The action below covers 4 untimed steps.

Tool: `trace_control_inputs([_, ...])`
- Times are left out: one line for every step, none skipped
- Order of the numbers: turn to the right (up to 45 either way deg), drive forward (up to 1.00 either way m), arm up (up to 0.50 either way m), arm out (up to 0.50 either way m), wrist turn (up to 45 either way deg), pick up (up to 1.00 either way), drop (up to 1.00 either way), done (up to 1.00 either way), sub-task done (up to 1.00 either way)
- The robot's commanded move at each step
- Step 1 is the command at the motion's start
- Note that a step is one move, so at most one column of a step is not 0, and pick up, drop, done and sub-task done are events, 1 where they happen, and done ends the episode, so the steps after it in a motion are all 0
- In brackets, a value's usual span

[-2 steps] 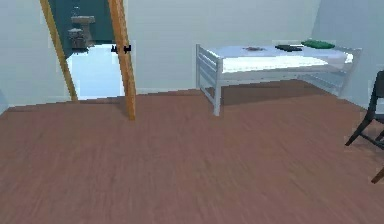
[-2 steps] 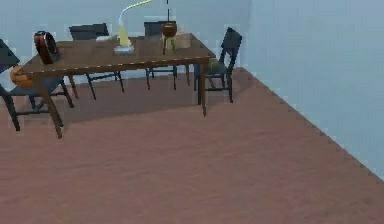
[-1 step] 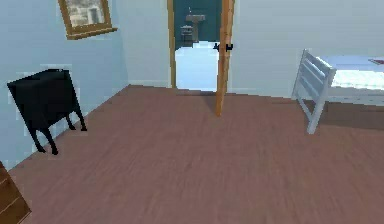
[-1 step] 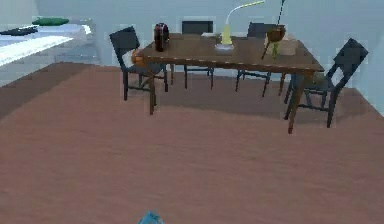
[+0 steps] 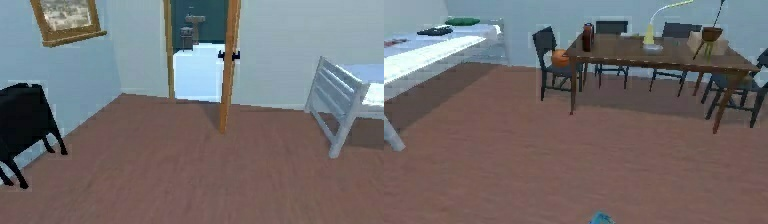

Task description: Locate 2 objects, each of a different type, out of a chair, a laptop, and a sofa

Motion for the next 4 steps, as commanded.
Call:
trace_control_inputs([45.0, 0.00, 0.00, 0.00, 0.0, 0.00, 0.00, 0.00, 0.00])
trace_control_inputs([18.0, 0.00, 0.00, 0.00, 0.0, 0.00, 0.00, 0.00, 0.00])
trace_control_inputs([0.0, 0.50, 0.00, 0.00, 0.0, 0.00, 0.00, 0.00, 0.00])
trace_control_inputs([6.0, 0.00, 0.00, 0.00, 0.0, 0.00, 0.00, 0.00, 0.00])
